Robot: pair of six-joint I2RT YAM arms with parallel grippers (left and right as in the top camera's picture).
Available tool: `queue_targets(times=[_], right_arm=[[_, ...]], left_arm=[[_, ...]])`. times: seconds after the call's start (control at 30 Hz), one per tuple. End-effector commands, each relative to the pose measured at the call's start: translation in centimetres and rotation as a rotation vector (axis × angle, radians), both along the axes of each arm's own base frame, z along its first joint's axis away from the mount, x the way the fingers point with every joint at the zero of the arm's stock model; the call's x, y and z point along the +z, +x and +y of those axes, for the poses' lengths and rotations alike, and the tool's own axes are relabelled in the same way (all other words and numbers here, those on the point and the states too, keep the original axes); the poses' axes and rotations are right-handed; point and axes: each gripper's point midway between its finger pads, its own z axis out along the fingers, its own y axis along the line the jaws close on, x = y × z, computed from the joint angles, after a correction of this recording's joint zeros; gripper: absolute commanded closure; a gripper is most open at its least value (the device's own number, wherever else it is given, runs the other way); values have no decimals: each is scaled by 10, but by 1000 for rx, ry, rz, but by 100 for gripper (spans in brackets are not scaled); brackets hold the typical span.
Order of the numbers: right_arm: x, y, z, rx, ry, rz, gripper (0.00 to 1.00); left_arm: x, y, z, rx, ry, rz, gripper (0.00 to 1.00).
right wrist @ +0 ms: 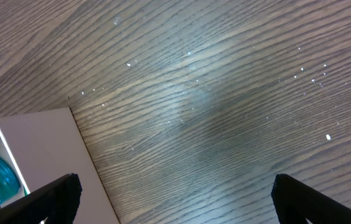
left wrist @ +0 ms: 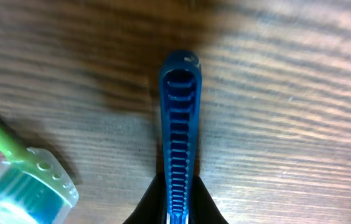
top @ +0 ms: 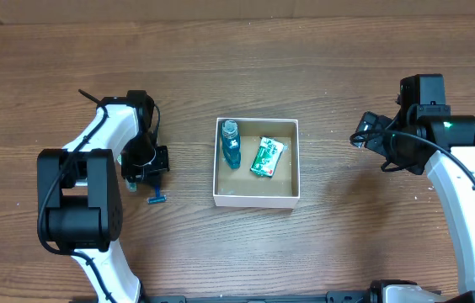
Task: Pack container
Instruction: 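Grasp the blue razor with the left gripper, then drop the blue razor into the box front with the left gripper, then grasp the green toothbrush with the left gripper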
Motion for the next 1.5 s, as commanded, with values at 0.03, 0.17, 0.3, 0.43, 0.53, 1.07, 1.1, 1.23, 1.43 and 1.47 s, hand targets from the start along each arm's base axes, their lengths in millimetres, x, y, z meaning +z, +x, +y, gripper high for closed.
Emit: queue_targets(times=[0.03, 0.17, 0.3, 0.43, 0.53, 1.07, 1.1, 1.23, 1.43, 1.47], right_arm=[[2, 0, -1, -2, 1, -11, 0], [2, 1, -1, -2, 1, -17, 0], [3, 2, -1, -2, 1, -19, 0], [3, 2, -1, -2, 1, -18, 0], [2, 1, -1, -2, 1, -17, 0], [2, 1, -1, 1, -1, -14, 0], [2, 1, -1, 1, -1, -15, 0], [2, 1, -1, 1, -1, -14, 0], [2, 0, -1, 1, -1, -12, 0], [2, 0, -1, 1, -1, -10, 0]], left_arm=[[64, 16, -8, -13, -22, -170, 96], [175, 22, -58, -205, -79, -554, 96], [240, 10, -145, -543, -106, -875, 96], [217, -2, -225, -762, -162, -879, 96], [153, 4, -252, -818, -146, -735, 94], [324, 9, -123, -262, 98, -932, 14], [330, 8, -97, -141, 112, -934, 10], [315, 10, 3, 197, 208, -813, 0], [213, 31, 62, 361, 253, -535, 0], [192, 33, 67, 372, 246, -485, 0]])
